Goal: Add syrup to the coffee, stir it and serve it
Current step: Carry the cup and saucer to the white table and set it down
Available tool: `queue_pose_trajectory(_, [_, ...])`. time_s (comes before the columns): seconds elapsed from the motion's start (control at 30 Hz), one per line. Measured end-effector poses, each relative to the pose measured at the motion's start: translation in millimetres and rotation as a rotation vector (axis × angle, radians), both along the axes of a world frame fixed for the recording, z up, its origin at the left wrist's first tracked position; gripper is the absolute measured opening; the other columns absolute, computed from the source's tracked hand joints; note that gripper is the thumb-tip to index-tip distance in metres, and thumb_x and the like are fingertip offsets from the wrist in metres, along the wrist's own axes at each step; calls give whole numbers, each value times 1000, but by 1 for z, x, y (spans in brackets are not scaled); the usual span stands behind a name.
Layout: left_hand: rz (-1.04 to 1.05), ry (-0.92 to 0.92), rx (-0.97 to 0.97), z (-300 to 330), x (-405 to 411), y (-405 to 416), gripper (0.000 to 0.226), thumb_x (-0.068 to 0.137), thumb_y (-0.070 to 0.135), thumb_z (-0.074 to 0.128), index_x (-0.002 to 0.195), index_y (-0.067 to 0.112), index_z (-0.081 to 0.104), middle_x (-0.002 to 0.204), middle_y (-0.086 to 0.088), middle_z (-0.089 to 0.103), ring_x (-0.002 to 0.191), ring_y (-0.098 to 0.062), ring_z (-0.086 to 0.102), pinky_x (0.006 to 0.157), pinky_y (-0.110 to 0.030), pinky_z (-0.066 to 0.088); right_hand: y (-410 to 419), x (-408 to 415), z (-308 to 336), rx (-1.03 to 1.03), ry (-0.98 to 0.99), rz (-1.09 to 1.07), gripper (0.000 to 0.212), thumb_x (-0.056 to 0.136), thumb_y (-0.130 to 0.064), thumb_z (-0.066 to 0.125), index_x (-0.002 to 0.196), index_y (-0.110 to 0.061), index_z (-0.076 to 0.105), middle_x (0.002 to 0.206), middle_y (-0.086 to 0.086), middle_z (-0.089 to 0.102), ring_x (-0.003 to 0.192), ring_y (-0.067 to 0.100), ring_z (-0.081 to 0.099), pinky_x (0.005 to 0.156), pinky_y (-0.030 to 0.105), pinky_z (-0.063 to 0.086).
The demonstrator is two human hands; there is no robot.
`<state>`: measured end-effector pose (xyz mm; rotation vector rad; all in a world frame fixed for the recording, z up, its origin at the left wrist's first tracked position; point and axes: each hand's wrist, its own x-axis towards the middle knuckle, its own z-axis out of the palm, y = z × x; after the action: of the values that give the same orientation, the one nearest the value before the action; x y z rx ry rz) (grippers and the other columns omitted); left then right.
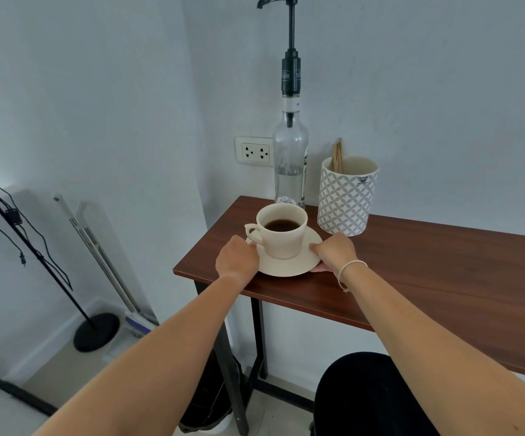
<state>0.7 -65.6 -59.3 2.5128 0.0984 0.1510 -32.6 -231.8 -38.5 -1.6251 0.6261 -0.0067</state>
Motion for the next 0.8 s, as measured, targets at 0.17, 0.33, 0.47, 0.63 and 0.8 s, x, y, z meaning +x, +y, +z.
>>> queue_pose_trajectory(0.17, [10, 45, -290, 3, -1, 4, 30, 98, 27, 40, 118, 6, 50, 112, -11, 60, 81, -22, 63, 60, -25, 54, 6, -5, -2, 174, -35, -22, 38, 89, 1, 56, 124, 3, 42, 123, 21, 50, 107, 38, 58, 64, 41, 54])
queue_pose_trajectory(0.33, [28, 111, -531, 2, -4, 7, 32, 98, 24, 41, 127, 9, 43, 120, -10, 52, 95, -22, 55, 40, -19, 51, 11, -9, -6, 229, -61, -29, 27, 89, 1, 55, 114, 0, 45, 105, 14, 48, 91, 32, 56, 62, 40, 53])
queue_pose_trajectory(0.47, [111, 60, -578, 6, -18, 32, 32, 98, 21, 40, 128, 8, 42, 117, -9, 52, 94, -20, 52, 53, -25, 54, 37, -13, 3, 238, -86, 36, 21, 89, 1, 55, 108, -2, 45, 91, 10, 48, 89, 31, 54, 61, 42, 53])
queue_pose_trajectory(0.63, [179, -29, -600, 7, -25, 57, 29, 97, 17, 38, 121, 4, 47, 106, -10, 55, 82, -16, 50, 49, -21, 40, 64, -18, 15, 198, -111, 87, 27, 89, 1, 57, 114, 4, 47, 103, 16, 50, 90, 32, 56, 61, 43, 54])
queue_pose_trajectory(0.8, [225, -61, -691, 16, -40, 83, 18, 95, 13, 35, 101, 6, 50, 90, -2, 51, 70, -11, 48, 46, -27, 46, 87, -22, 15, 114, -114, 131, 20, 87, -2, 61, 103, 2, 51, 111, 23, 57, 91, 36, 63, 65, 46, 58])
